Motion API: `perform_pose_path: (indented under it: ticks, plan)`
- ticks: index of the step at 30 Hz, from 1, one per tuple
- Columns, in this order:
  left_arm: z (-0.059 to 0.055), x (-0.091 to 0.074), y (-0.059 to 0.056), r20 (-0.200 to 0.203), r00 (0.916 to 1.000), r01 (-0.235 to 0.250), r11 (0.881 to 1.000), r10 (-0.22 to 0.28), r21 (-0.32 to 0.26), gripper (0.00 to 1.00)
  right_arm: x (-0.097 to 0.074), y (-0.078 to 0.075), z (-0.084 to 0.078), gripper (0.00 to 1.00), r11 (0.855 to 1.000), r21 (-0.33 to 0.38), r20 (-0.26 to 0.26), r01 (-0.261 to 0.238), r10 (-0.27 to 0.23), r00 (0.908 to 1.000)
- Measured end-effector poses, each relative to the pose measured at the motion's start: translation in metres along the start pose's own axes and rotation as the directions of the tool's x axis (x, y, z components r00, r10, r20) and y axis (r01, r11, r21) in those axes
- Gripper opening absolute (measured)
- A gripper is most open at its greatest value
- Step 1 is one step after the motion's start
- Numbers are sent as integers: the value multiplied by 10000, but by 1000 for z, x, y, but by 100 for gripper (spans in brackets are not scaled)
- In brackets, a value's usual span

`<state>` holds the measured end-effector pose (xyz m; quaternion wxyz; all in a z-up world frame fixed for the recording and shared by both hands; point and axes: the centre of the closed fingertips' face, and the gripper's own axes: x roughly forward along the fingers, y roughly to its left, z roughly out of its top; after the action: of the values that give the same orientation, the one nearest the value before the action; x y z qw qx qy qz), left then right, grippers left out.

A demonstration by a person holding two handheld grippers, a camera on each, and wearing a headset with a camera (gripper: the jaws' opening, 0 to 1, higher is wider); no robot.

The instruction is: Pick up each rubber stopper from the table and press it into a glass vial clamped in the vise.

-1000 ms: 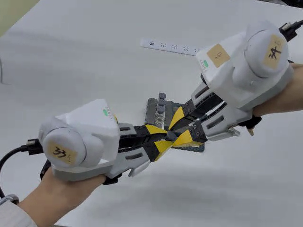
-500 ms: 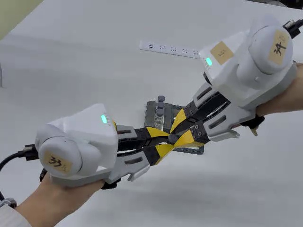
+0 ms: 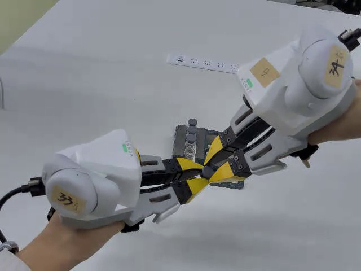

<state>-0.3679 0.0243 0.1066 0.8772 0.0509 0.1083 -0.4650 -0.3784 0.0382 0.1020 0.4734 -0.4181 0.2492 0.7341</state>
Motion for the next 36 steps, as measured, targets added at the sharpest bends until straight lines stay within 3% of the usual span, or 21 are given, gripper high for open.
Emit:
perform_pose_path:
  ticks: [14,36]
  plan:
    - [-2,-2,4,1,10000,-27,9999,27,-166,3,1,-3,0,8,9985,-539,-377,67,-88,9992]
    - [-5,-1,6,105,9996,-270,9986,275,-451,5,3,-4,1,6,9987,-467,-601,-189,161,9981]
